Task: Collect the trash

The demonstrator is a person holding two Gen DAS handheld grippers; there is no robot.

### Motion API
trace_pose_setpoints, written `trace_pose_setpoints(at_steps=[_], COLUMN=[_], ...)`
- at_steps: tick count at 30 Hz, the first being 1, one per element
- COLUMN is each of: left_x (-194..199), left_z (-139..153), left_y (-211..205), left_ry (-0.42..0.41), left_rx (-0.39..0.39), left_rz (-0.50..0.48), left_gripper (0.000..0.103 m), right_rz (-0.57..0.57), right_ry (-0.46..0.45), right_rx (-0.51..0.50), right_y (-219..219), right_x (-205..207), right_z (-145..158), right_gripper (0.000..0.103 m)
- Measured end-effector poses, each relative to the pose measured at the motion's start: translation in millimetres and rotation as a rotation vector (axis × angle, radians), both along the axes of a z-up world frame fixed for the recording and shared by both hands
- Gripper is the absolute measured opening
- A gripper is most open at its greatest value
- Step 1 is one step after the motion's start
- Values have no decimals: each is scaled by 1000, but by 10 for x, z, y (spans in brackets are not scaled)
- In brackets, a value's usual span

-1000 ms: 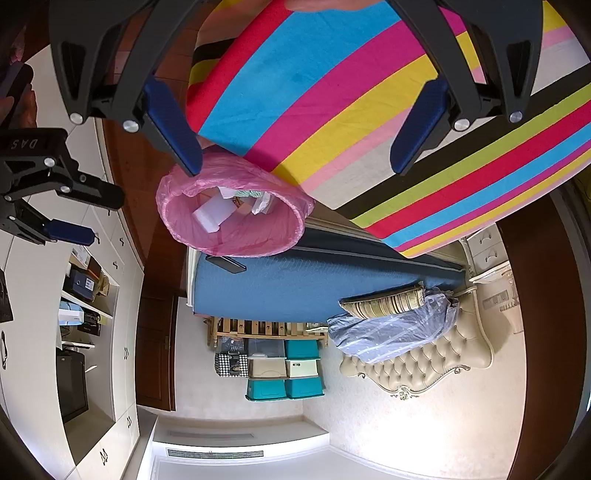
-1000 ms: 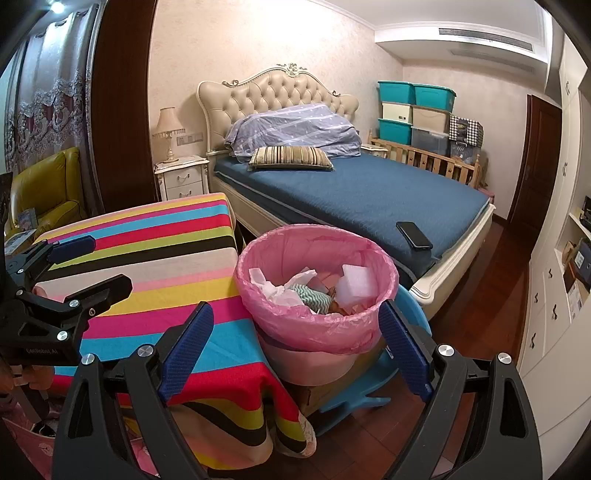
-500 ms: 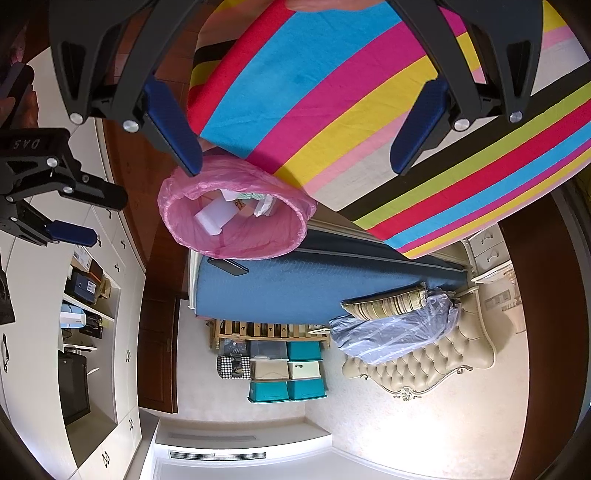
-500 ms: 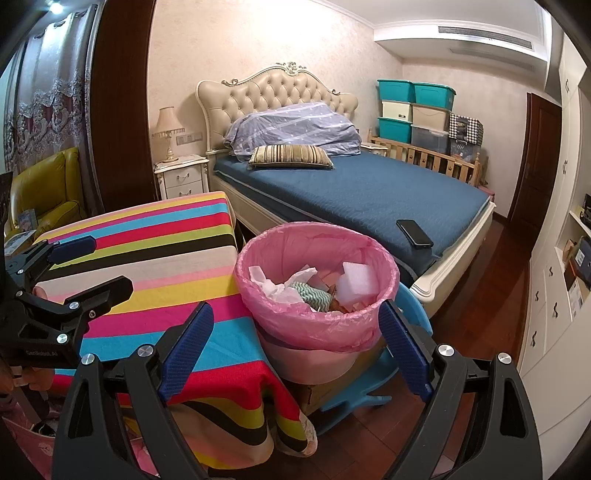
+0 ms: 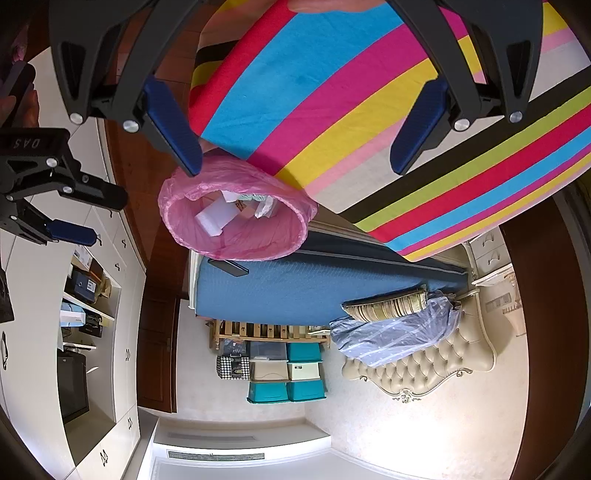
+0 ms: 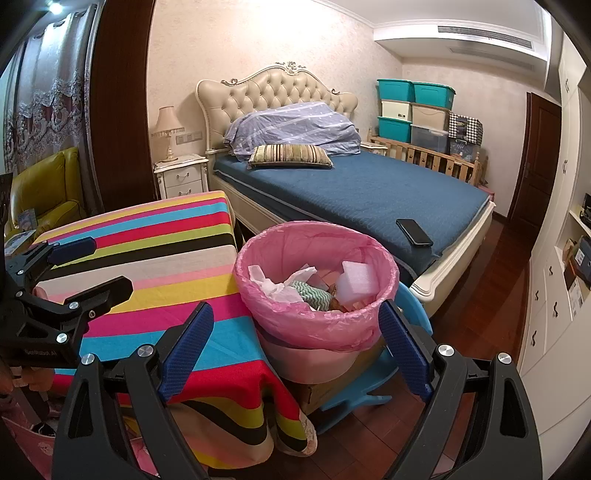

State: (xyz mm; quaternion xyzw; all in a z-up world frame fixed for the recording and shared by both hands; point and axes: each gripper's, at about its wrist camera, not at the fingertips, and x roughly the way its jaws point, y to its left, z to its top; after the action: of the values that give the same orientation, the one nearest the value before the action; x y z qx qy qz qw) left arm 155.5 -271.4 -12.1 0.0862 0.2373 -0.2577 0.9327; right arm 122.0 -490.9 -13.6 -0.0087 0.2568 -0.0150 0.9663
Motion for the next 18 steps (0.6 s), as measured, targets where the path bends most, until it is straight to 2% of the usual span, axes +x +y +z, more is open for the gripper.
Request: trace_pose_setpoints(at_steps=[18], left_x=[-13], left_z=[-67], left_y=[-43], left_ry=[15], left_rx=[-5], left_rz=[-18], left_gripper=[98], right_rz=[-3], right_ry=[3], right_rx=[2], right_y=[16], right_x=[-14], right_z=[-38], right_gripper=[85])
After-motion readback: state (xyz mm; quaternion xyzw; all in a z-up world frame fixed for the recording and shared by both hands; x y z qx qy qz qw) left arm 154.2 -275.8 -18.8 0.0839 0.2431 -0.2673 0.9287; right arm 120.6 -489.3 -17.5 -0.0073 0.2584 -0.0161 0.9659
